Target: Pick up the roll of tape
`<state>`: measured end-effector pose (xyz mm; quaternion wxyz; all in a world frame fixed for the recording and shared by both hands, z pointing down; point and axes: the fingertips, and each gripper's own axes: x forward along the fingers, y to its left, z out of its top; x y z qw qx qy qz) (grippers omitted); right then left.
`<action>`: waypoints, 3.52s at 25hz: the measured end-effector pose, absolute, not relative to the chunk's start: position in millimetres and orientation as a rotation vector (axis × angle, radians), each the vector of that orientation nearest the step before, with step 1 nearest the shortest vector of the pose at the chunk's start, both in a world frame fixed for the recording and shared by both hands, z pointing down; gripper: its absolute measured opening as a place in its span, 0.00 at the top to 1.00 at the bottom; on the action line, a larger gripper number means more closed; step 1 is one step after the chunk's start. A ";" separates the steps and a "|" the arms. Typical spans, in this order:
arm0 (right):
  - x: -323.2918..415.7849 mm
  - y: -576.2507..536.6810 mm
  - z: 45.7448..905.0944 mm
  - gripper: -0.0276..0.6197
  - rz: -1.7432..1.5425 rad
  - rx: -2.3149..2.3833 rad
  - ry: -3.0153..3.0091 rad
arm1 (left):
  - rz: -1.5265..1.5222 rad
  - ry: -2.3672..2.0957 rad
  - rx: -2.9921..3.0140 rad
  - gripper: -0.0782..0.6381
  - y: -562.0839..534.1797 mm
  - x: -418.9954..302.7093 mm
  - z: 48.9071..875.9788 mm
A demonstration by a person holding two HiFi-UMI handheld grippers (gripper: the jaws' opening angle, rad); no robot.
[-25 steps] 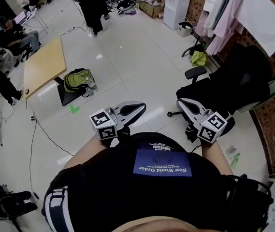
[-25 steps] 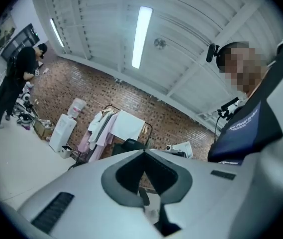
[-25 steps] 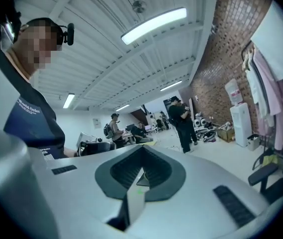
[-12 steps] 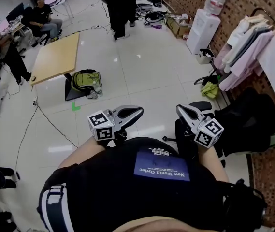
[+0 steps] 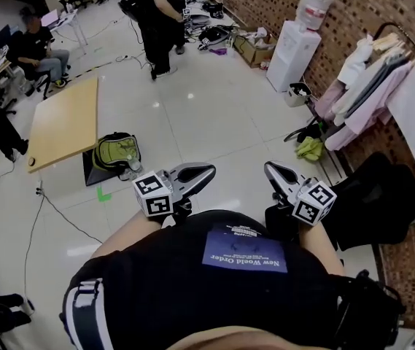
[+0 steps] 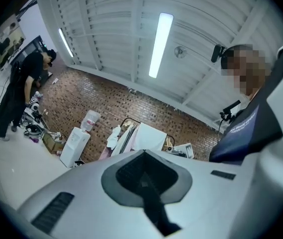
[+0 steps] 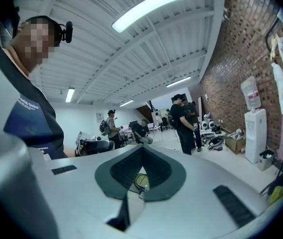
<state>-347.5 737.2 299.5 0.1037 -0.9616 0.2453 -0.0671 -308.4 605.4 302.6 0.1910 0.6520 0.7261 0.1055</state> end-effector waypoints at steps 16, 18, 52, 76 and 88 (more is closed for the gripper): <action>-91.0 727.1 287.2 0.98 -0.200 -2.772 0.860 | 0.271 1.901 2.004 0.88 572.9 -63.7 293.5; -59.0 726.7 290.1 0.98 -0.203 -2.738 0.936 | 0.261 1.832 2.068 0.88 566.9 -39.5 295.5; 243.6 426.0 288.1 0.98 -0.292 -2.134 2.083 | 0.002 0.744 2.635 0.88 306.2 122.3 296.3; 381.9 215.7 296.0 0.98 -0.327 -1.817 2.327 | -0.005 0.346 2.743 0.88 125.5 229.3 291.0; 439.8 164.8 302.2 0.98 -0.328 -1.717 2.406 | 0.016 0.228 2.701 0.88 101.9 280.4 305.2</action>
